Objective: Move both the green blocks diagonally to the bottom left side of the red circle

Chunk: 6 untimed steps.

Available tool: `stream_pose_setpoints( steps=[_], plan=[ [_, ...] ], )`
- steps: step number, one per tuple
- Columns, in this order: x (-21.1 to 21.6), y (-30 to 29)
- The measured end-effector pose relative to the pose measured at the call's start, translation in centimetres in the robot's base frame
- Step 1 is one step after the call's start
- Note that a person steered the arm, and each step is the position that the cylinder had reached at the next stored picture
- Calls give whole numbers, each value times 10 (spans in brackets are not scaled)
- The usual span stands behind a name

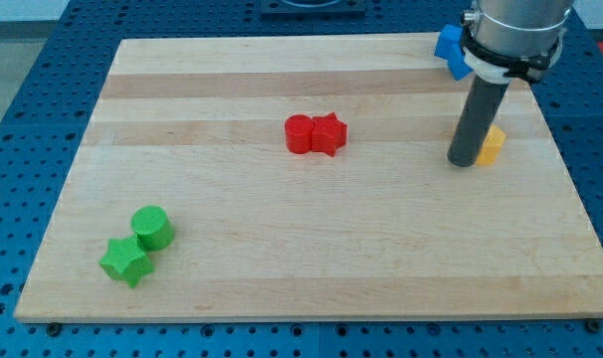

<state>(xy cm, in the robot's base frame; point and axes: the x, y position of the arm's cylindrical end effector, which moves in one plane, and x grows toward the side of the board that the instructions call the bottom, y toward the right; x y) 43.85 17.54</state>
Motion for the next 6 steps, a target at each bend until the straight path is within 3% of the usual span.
stream_pose_setpoints(
  steps=[1, 3, 4, 6],
  plan=[
    [5, 0],
    [107, -37],
    [147, -87],
    [153, -182]
  ],
)
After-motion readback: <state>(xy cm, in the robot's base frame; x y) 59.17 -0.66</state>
